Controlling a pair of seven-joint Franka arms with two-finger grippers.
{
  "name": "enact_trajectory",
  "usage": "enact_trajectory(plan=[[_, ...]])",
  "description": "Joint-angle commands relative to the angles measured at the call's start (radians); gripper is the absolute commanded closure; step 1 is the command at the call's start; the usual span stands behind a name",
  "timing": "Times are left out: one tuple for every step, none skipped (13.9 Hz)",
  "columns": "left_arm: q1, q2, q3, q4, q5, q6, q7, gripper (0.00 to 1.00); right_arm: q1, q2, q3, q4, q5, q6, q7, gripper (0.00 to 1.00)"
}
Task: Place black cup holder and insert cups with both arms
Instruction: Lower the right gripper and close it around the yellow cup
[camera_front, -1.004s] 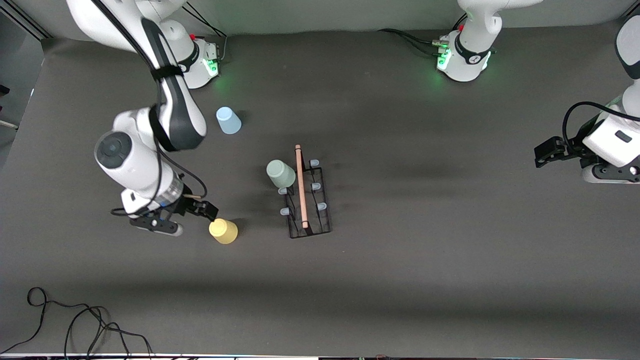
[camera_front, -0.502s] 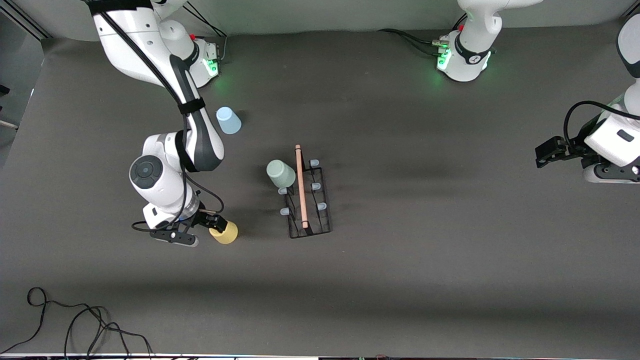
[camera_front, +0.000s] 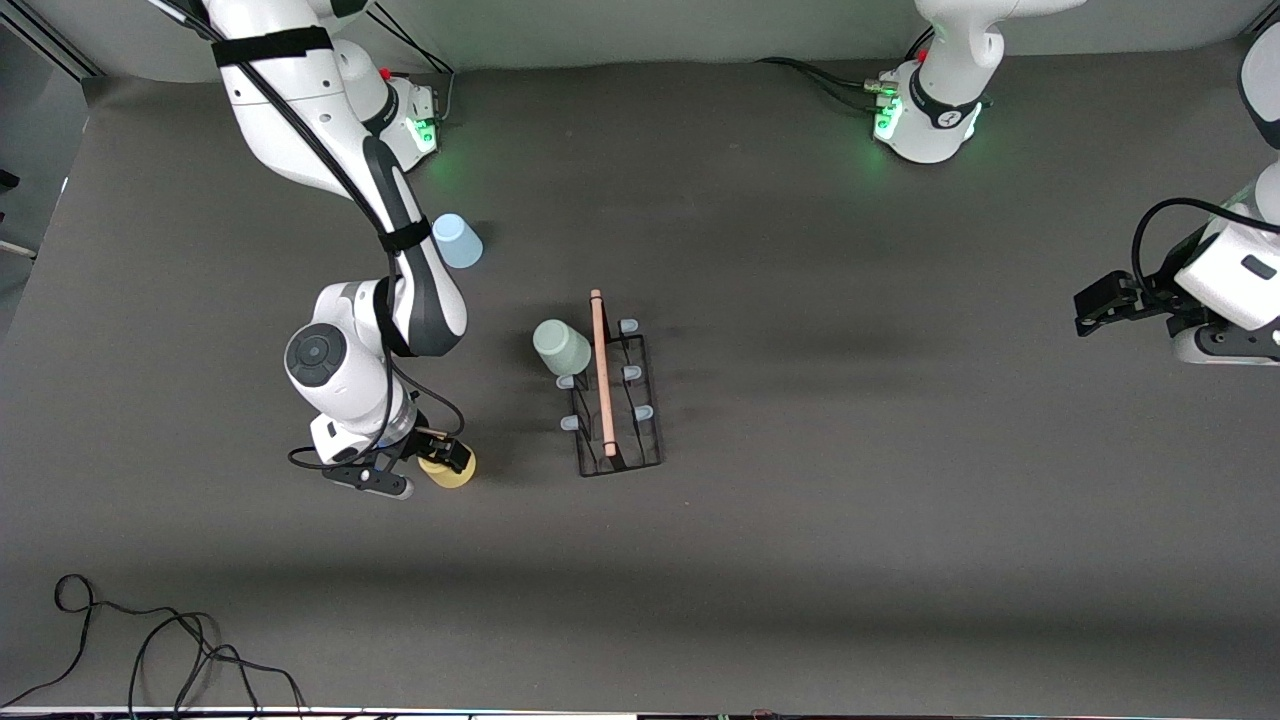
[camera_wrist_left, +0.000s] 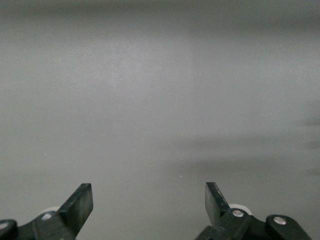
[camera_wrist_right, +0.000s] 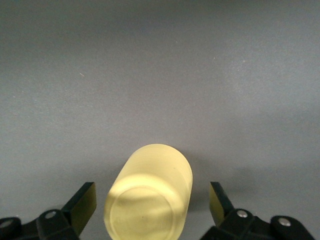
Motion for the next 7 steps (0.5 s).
enact_trajectory(plan=[[-0.008,-0.004,0.001,0.016,0.0,-0.032,-0.018,0.0,0.002,0.016,0.003,0.014,0.041,0.009,-0.036,0.08],[-0.008,-0.004,0.0,0.018,-0.002,-0.033,-0.02,0.0,0.004,0.016,0.003,0.014,0.039,0.006,-0.038,0.68],[-0.009,-0.004,0.0,0.018,-0.002,-0.033,-0.022,0.0,0.005,0.011,0.003,0.015,0.041,-0.002,-0.035,1.0],[-0.009,-0.004,0.0,0.018,-0.002,-0.033,-0.022,0.0,0.004,-0.001,0.003,0.014,0.039,-0.005,-0.039,1.0],[-0.009,-0.004,0.0,0.018,-0.002,-0.033,-0.022,0.0,0.005,-0.024,0.002,0.015,0.039,-0.022,-0.039,1.0],[-0.009,-0.004,0.0,0.021,-0.002,-0.032,-0.022,0.0,0.013,-0.048,0.0,0.018,0.038,-0.055,-0.035,1.0],[-0.009,-0.004,0.0,0.026,-0.002,-0.033,-0.017,0.0,0.018,-0.077,-0.001,0.024,0.038,-0.097,-0.022,1.0]])
